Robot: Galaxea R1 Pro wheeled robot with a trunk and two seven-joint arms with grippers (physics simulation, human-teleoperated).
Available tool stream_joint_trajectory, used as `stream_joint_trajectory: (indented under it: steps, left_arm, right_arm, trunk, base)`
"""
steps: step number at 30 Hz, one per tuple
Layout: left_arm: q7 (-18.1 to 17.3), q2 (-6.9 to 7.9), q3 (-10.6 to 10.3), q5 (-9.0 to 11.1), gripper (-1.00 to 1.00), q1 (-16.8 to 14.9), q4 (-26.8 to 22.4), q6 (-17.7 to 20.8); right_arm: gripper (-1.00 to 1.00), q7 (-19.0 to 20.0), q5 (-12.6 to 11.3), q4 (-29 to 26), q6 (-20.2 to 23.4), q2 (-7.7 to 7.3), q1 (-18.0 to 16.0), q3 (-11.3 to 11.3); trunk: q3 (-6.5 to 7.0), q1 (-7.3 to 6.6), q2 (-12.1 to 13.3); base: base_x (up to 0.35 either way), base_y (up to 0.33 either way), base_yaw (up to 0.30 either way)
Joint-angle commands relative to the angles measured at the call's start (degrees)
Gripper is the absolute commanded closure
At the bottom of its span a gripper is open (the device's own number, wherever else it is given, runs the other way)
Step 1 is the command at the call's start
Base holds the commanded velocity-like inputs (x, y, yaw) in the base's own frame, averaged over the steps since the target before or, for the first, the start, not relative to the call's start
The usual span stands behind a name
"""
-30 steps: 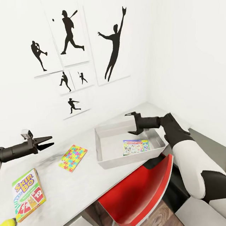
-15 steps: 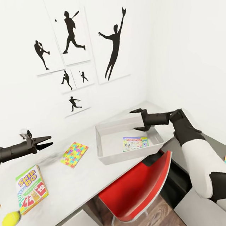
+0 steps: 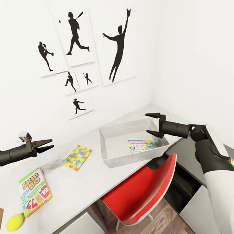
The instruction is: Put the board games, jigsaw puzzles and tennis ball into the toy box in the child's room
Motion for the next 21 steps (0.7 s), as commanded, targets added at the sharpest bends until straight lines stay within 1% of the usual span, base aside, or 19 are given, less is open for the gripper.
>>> stream_joint_trajectory:
  steps: [1, 2, 3, 4, 8, 9, 13, 16, 17, 21]
  left_arm:
    - [-0.25, 0.02, -0.01, -0.05, -1.00, -0.05, -0.02, 0.60]
    - [-0.25, 0.03, -0.01, -0.05, -1.00, -0.05, -0.03, 0.61]
    - [-0.25, 0.04, -0.01, -0.04, -1.00, -0.05, -0.06, 0.60]
    - [-0.25, 0.04, -0.01, -0.04, -1.00, -0.05, -0.06, 0.60]
    - [-0.25, 0.05, 0.02, -0.03, -1.00, -0.05, -0.12, 0.60]
    - [-0.25, 0.05, 0.04, -0.03, -1.00, -0.05, -0.14, 0.59]
    - [-0.25, 0.05, 0.07, -0.02, -1.00, -0.05, -0.18, 0.58]
    - [-0.25, 0.06, 0.08, -0.02, -1.00, -0.05, -0.15, 0.61]
    - [-0.25, 0.06, 0.08, -0.01, -1.00, -0.05, -0.17, 0.60]
    - [-0.25, 0.06, 0.09, 0.00, -1.00, -0.05, -0.19, 0.59]
  right_arm:
    - [-1.00, 0.86, -0.50, -0.69, 0.16, -0.52, 0.53, 0.16]
    - [-1.00, 2.13, -0.51, -1.26, 0.16, -1.04, 1.05, 0.44]
    - [-1.00, 4.18, -0.49, -2.29, 0.16, -2.02, 2.11, 1.10]
    - [-1.00, 4.18, -0.49, -2.29, 0.16, -2.02, 2.11, 1.10]
    - [-1.00, 6.61, -0.53, -4.21, 0.16, -3.78, 4.72, 1.84]
    - [-1.00, 7.38, -0.57, -5.13, 0.16, -4.51, 6.50, 1.95]
    - [-1.00, 9.22, -0.57, -6.85, 0.16, -5.98, 10.57, 1.99]
    - [-1.00, 11.18, -0.54, -7.87, 0.16, -7.49, 13.21, 1.89]
    - [-1.00, 12.52, -0.46, -8.54, 0.16, -8.79, 14.70, 1.85]
    - [-1.00, 14.74, -0.12, -9.27, 0.16, -11.83, 17.45, 1.91]
  trunk:
    - [-0.11, 0.04, -0.11]
    - [-0.11, 0.04, -0.11]
    - [-0.11, 0.04, -0.11]
    - [-0.11, 0.04, -0.11]
    - [-0.11, 0.04, -0.11]
    - [-0.11, 0.04, -0.11]
    - [-0.11, 0.04, -0.11]
    - [-0.11, 0.04, -0.11]
    - [-0.11, 0.04, -0.11]
    - [-0.11, 0.04, -0.11]
  base:
    - [-0.011, 0.001, 0.000]
    - [-0.019, 0.001, 0.000]
    - [-0.040, 0.001, 0.000]
    - [-0.040, 0.001, 0.000]
    - [-0.057, 0.000, 0.000]
    - [-0.070, 0.000, 0.000]
    - [-0.074, 0.000, 0.000]
    - [-0.078, 0.000, 0.000]
    - [-0.079, 0.000, 0.000]
    - [-0.080, 0.000, 0.000]
